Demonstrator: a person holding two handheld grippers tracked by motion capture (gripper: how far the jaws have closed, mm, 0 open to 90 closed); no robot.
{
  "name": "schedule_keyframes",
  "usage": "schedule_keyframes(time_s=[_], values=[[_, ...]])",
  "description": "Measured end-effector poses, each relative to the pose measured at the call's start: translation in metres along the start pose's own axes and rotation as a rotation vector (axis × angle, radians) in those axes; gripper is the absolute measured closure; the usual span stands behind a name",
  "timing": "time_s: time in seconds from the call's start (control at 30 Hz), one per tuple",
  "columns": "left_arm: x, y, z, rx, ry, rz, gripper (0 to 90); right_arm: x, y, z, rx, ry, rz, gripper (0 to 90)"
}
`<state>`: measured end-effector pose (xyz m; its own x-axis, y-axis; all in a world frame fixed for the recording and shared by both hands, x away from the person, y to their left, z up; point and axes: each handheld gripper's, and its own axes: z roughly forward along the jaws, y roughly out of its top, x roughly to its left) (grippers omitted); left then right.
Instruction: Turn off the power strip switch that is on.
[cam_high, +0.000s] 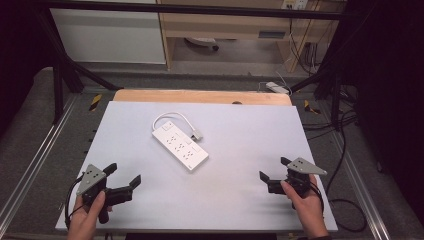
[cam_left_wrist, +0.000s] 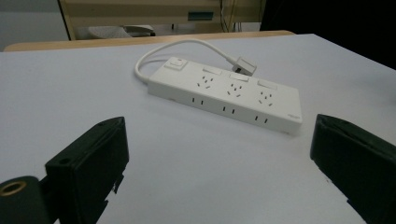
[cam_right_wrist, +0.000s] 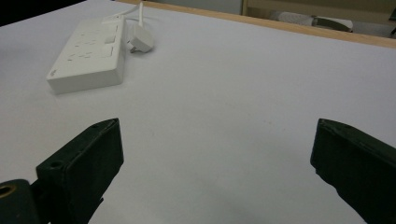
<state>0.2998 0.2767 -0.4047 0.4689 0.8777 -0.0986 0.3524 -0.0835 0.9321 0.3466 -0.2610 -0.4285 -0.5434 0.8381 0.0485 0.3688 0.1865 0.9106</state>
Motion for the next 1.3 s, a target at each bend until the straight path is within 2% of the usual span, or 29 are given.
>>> schedule_keyframes(time_s=[0.63, 1.1, 1.3], values=[[-0.001, 0.000, 0.001, 0.008, -0.005, 0.006, 4.3, 0.006, 0.002, 0.005, 0.011, 0.022, -0.014, 3.0], [-0.001, -0.001, 0.001, 0.014, -0.005, 0.014, 4.3, 0.023, 0.012, 0.021, 0.034, 0.091, -0.010, 2.9], [-0.001, -0.001, 0.001, 0.011, -0.005, 0.015, 4.3, 0.037, 0.026, 0.034, 0.047, 0.125, -0.042, 2.8]])
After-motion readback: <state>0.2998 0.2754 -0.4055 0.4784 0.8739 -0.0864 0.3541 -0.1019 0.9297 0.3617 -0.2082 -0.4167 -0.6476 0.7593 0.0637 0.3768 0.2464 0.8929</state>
